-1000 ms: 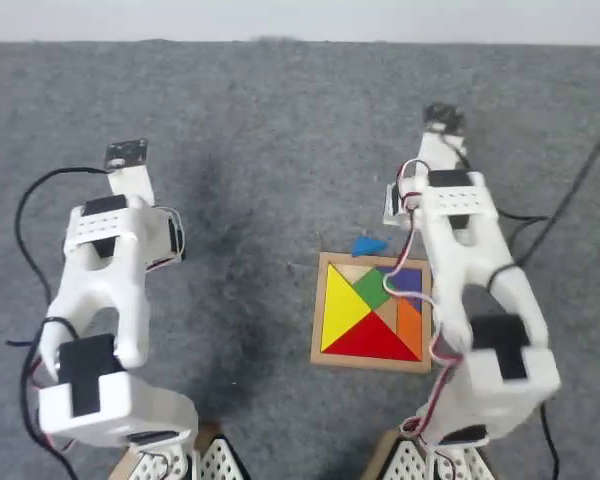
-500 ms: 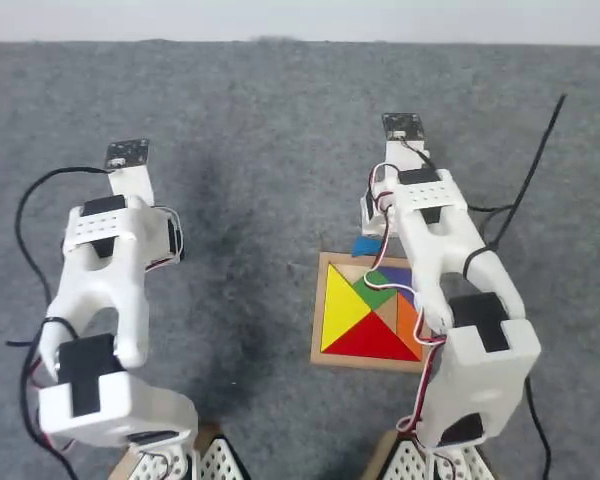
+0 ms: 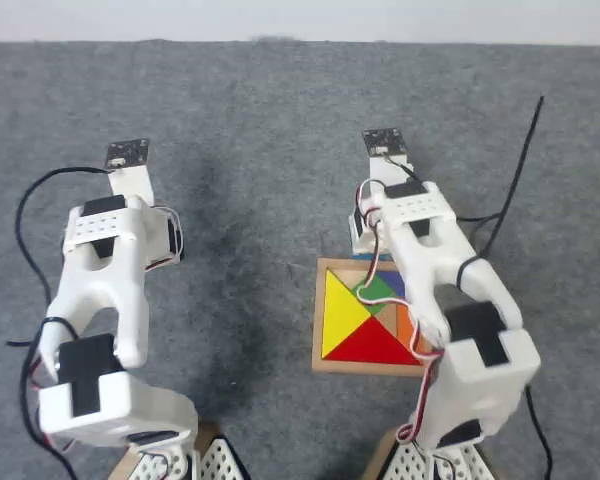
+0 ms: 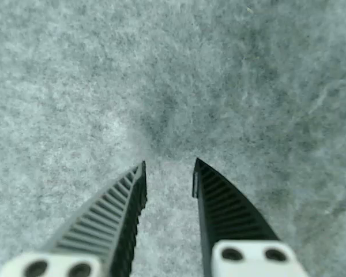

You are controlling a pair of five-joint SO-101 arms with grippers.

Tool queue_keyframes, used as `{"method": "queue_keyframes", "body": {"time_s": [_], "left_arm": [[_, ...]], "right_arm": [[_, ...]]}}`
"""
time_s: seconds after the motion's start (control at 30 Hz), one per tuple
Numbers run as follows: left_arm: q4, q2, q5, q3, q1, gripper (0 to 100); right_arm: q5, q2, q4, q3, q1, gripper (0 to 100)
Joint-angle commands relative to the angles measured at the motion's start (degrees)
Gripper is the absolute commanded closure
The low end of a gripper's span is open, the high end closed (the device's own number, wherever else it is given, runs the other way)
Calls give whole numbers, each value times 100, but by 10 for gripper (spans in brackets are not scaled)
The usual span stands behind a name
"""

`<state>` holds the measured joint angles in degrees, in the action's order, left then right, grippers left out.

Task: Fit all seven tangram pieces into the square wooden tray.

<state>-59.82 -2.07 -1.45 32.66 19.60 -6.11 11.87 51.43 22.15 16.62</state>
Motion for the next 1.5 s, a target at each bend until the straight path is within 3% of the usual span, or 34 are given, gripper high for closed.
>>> {"method": "queue_keyframes", "body": {"time_s": [0.0,0.37,0.8,0.93,1.07,1.47], "left_arm": [[105,255,70,-40,44,870],[229,255,70,4,44,870],[246,255,70,4,44,870],[246,255,62,4,35,870],[229,255,53,13,35,870],[220,255,44,22,35,870]], "right_arm": [[114,-796,-224,422,92,991],[123,-1842,-444,1591,716,991],[-167,-2853,-198,1635,127,991],[9,-3363,-277,1793,708,991],[281,-3257,-620,2251,1420,990],[325,-2070,-734,2066,1174,990]]}}
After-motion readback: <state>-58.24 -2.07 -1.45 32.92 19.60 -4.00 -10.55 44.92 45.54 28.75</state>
